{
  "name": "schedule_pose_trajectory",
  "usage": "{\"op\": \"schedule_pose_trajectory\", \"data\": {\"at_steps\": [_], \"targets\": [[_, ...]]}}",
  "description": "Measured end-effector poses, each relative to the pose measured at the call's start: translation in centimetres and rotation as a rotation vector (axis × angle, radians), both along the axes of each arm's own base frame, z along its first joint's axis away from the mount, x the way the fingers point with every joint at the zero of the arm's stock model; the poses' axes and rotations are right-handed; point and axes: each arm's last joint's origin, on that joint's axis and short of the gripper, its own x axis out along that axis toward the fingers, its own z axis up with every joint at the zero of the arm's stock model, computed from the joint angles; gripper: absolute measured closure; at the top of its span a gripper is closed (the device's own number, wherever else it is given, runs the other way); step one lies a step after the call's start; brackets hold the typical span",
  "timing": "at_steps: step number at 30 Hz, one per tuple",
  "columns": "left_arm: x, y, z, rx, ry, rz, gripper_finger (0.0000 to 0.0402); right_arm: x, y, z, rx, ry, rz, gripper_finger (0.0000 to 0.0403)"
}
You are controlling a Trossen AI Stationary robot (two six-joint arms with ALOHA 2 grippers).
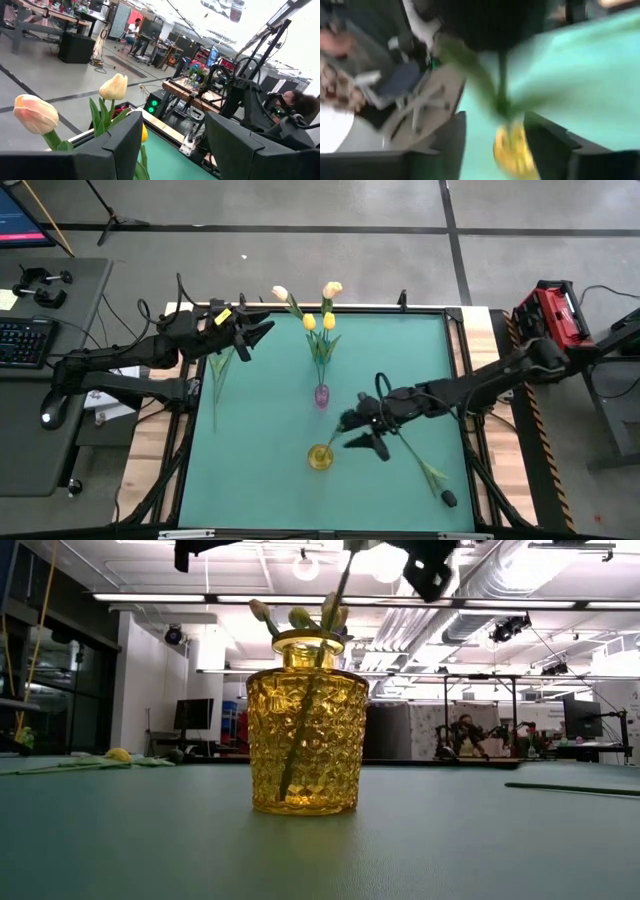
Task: Sort flowers into vase by color
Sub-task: Put the top right black flower into the yellow vase, then put the bottom black flower into the yellow vase
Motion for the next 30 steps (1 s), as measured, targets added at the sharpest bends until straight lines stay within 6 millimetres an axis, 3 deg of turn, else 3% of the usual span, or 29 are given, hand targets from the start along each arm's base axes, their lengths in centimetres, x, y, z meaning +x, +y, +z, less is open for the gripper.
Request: {"op": "schedule_pose_trajectory", "data": {"at_steps": [4,8,12,19,24,30], "targets": [[0.0,0.0,0.0,-0.001,0.000,0.000,0.0200,-2.4,-0.4,0.1,-0.009,0.174,0.100,0.0154],[0.0,0.0,0.0,0.000,0.000,0.000,0.0200,-4.6,-0.9,-0.2,0.041,0.380,0.131,0.0129],[0.0,0.0,0.0,0.003,0.001,0.001,0.0200,-6.6,-1.1,-1.2,0.153,0.677,0.042,0.0128],[0.0,0.0,0.0,0.024,0.011,0.002,0.0200,-9.9,0.3,-3.8,0.353,1.223,-0.363,0.0143],[0.0,0.0,0.0,0.024,0.012,0.002,0.0200,-11.4,2.1,-6.0,0.374,1.376,-0.516,0.0150],[0.0,0.0,0.0,0.025,0.012,0.002,0.0200,-12.2,4.3,-8.1,0.373,1.478,-0.566,0.0160]]}}
